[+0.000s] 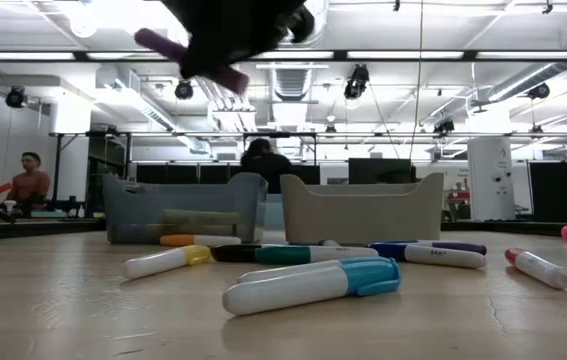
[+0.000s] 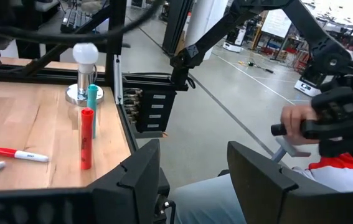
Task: Pick & Place Markers
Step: Put the large dark purple highlighter pen into the black bin, then put the large orange highlighter pen into the black bin
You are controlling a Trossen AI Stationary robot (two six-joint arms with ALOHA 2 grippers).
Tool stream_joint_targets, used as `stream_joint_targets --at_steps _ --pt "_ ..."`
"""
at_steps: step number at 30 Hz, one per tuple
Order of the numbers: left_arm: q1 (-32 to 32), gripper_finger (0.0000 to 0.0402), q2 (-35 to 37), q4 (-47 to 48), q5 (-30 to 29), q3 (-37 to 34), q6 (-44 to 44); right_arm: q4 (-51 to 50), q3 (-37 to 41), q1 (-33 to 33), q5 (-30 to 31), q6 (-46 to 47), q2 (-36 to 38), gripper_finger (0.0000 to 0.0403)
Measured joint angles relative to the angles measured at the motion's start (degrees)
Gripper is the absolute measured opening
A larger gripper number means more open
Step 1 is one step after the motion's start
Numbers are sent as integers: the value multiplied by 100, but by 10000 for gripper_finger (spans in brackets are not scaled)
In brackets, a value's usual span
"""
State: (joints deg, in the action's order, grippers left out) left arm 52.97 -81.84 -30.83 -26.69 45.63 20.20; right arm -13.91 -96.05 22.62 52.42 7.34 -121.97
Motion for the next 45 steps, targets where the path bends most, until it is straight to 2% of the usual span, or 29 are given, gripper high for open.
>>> stream_joint_targets --at_steps 5,11,14,21,24,27,35,42,45 --pt "0 181 0 2 0 -2 41 869 60 -212 55 -977 -79 74" --pt "0 181 0 2 1 -2 41 943 59 -810 -241 -605 -107 74" --pt "0 181 0 2 1 -2 41 877 58 -1167 -901 -101 -112 79" --pt "0 181 0 2 1 -2 49 -12 4 -2003 -2622 1959 -112 79" --pt "0 181 0 2 1 -2 51 -276 4 -2234 -3399 2674 -113 92" --pt "0 181 0 0 1 -2 53 -464 2 -2362 -3931 3176 -132 115" --pt "0 181 0 2 1 -2 65 -348 -153 -2347 -4149 2925 -143 176" --pt "0 181 0 26 3 -2 65 -558 -808 -1949 -4329 1978 0 177" --pt "0 181 0 46 2 -2 65 -1052 -1222 -1696 -4184 1535 68 169"
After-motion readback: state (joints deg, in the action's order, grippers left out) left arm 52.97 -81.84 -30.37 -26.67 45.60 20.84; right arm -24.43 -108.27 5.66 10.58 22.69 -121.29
